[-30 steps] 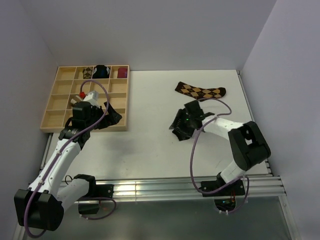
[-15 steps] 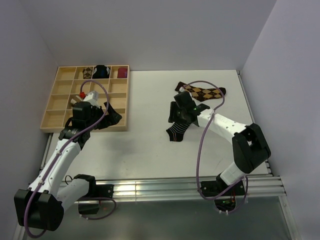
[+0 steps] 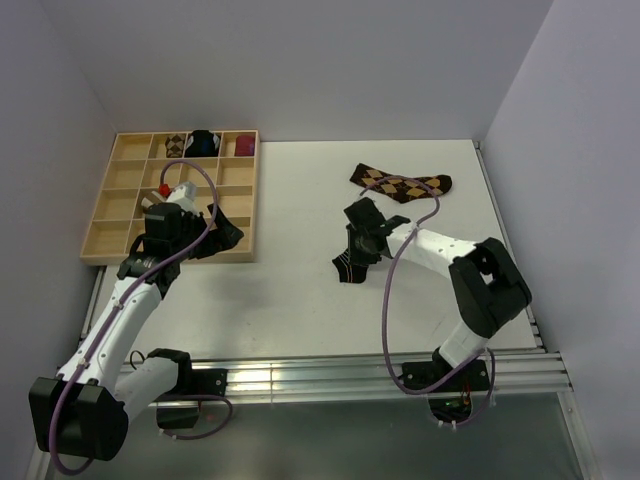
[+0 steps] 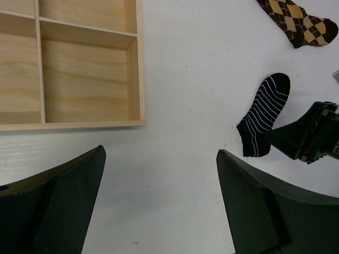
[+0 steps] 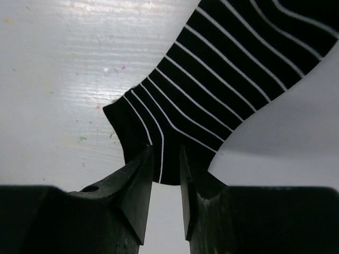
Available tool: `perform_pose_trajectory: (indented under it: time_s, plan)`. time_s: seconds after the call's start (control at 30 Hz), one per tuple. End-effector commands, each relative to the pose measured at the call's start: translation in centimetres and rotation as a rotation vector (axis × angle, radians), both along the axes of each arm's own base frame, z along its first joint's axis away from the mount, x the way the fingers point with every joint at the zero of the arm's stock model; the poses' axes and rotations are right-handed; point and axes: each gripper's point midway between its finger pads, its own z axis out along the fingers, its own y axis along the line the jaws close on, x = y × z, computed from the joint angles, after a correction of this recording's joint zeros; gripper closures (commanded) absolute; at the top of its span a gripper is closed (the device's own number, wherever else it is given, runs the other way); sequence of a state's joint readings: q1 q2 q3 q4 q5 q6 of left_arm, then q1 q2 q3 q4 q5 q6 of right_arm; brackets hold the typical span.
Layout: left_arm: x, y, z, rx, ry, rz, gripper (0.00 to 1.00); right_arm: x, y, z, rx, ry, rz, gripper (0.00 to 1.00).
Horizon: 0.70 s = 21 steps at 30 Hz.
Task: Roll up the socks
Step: Move the sock to the center of the board.
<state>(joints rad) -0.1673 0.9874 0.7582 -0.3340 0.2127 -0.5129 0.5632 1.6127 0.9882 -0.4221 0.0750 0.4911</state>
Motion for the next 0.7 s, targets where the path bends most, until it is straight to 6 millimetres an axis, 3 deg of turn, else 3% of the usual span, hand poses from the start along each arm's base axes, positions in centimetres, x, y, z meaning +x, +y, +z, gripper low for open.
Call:
perform_pose_trajectory:
  time_s: [0.0,0.23,0.4,0.57,0.67]
  plan:
    - [0.7,-0.1,1.7,-0.005,-0.055,-0.009,0.09,-0.6,1.5,-1.5,0.0,0.049,-0.003,0.68]
    - [0.7,0.1,1.4,0.002,-0.043,0.002,0.09,-0.6,6.0,-2.9,0.055,0.12,0.004,0.68]
    - [0.6,0.2,1.3,-0.005,-0.038,0.004,0.09,0.5,10.3,-0.4,0.149,0.056,0.084,0.64]
    - [0.7,0.2,1.4,-0.015,-0.043,0.005,0.09,1.1,10.4,2.8,0.102,-0.112,0.16,0.53]
    - [0.7,0.1,1.3,-0.027,-0.04,-0.001,0.09,0.2,10.4,3.3,0.04,-0.177,0.208,0.48]
